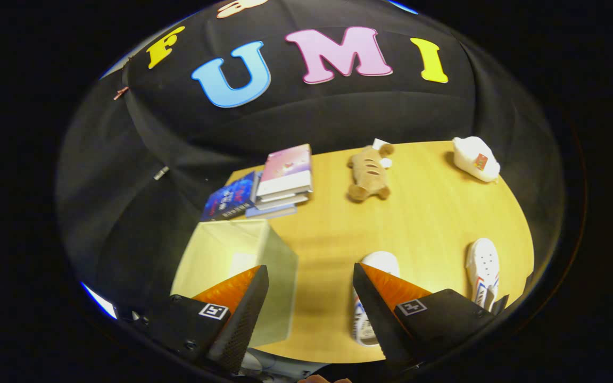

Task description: Open the storage box then place both shoes into the box .Put the left shoe in first, then the right shoe, with the right side of both shoes facing outward in a uniform manner.

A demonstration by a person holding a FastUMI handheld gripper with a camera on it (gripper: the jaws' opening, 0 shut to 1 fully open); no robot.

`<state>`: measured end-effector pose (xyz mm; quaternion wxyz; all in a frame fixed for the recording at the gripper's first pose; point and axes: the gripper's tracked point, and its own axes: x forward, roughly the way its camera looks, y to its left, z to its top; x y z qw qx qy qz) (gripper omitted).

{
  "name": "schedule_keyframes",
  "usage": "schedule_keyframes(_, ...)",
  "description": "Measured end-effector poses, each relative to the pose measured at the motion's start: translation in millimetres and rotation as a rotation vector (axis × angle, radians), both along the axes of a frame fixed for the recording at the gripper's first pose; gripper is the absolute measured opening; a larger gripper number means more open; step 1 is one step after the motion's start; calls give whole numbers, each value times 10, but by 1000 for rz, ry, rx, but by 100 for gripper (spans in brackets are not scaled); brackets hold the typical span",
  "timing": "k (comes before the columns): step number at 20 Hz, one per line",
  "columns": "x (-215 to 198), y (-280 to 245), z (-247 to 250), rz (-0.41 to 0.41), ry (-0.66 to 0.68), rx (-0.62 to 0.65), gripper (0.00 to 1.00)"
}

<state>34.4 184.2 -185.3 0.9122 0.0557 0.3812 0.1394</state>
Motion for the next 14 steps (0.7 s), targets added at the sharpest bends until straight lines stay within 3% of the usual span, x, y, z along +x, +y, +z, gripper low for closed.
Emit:
schedule_keyframes(6,-225,-817,-816,10,111,-171,99)
schedule_keyframes(14,-281,-1161,-1629,107,233,-286,99)
